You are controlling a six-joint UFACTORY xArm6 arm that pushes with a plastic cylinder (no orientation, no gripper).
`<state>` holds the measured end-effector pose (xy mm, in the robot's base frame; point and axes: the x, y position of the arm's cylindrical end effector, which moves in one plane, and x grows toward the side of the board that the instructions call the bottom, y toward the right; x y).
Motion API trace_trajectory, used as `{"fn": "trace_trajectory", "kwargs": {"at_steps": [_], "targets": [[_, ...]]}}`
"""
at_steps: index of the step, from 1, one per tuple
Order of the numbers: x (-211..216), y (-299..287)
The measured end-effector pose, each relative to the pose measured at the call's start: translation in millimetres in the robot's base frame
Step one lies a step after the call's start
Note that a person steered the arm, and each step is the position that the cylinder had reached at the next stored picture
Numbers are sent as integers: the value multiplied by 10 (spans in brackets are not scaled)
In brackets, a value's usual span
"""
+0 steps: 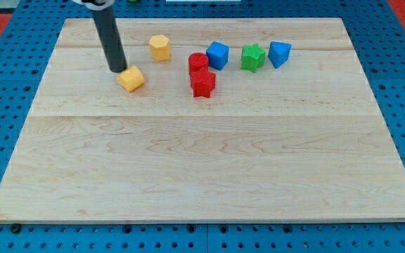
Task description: Push the heart into red star
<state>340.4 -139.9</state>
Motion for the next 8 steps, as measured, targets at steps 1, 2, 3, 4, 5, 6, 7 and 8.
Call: {"fn": "trace_trajectory", "kwargs": {"at_steps": [1,2,3,4,5,6,7,8], "targets": [[171,284],[566,322],[746,153],[984,9],[1083,212],[1083,431],[1098,113],[932,26]]}}
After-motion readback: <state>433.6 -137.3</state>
